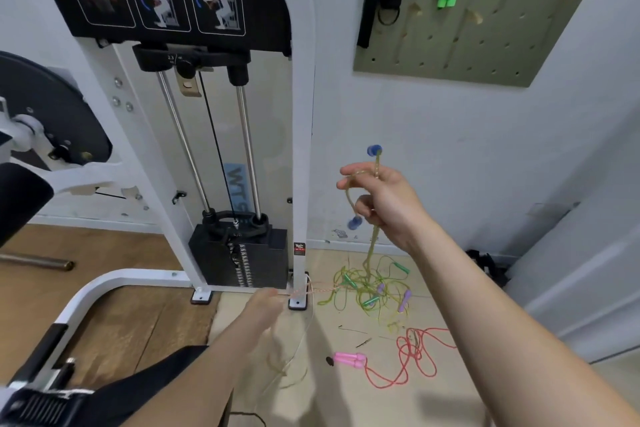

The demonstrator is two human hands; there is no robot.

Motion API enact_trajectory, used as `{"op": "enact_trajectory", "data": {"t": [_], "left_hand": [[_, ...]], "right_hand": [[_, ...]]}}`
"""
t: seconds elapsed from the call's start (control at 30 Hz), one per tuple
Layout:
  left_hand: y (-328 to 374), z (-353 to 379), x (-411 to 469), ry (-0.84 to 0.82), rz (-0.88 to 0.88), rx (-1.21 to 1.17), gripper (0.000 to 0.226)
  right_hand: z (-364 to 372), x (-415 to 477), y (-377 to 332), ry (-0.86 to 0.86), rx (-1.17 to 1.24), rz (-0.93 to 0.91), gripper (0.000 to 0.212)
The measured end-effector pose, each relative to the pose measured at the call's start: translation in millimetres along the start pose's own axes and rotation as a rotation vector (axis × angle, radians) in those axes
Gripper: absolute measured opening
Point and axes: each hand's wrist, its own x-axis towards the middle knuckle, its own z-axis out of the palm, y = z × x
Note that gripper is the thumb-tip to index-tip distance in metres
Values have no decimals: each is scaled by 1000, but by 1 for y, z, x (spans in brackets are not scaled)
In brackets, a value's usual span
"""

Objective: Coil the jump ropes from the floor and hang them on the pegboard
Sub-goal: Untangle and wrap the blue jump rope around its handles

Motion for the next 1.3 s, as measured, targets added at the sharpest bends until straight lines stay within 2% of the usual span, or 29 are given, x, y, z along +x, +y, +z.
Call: {"op": "enact_trajectory", "data": {"t": [0.03, 0.07, 0.1, 0.13, 0.17, 0.23, 0.27, 0.33, 0.4, 0.5, 0.57, 0.63, 0.7, 0.8, 0.9, 1.03, 1.17, 1.3], "left_hand": [[9, -1, -3, 13, 62, 64, 55], [19, 0, -8, 6, 144, 64, 53], [31, 1, -17, -37, 220, -13, 42], [46, 3, -25, -148, 250, -153, 30], [62, 4, -37, -309, 244, -328, 28], [87, 5, -54, -577, 230, -647, 44], [95, 5, -56, -630, 244, -730, 50], [107, 6, -61, -655, 250, -873, 53], [117, 1, -64, -607, 241, -1058, 44], [123, -12, -58, -435, 186, -1275, 12], [121, -20, -56, -357, 203, -1155, 11], [115, -21, -63, -330, 276, -919, 18], [108, -14, -74, -322, 380, -663, 22], [101, -4, -85, -280, 500, -350, 26], [100, -6, -96, -318, 531, -296, 36], [97, -8, -106, -297, 527, -244, 59], [90, -6, -102, -239, 661, -77, 47], [80, -11, -102, -267, 715, 170, 39]], "right_hand": [[3, -2, 2, 1, -102, -20, 14], [5, -3, 5, -1, -206, -47, 9], [8, -4, 6, -9, -310, -74, 7], [10, -4, 10, -32, -408, -100, 12], [13, -4, 13, -84, -491, -111, 19], [22, -8, 20, -235, -645, -86, 32], [27, -11, 23, -293, -694, -73, 39], [33, -17, 29, -346, -771, -91, 46], [33, -23, 33, -427, -824, -68, 42], [27, -35, 47, -570, -608, 206, 42], [24, -39, 55, -551, -492, 292, 35], [21, -37, 60, -396, -473, 280, 27], [24, -36, 61, -232, -273, 322, 32], [30, -42, 58, -186, -54, 292, 36], [32, -49, 54, -173, 52, 214, 37], [36, -53, 49, -273, 62, 158, 43], [45, -54, 52, -105, 173, 100, 33], [40, -42, 50, 81, 345, 288, 31]]}}
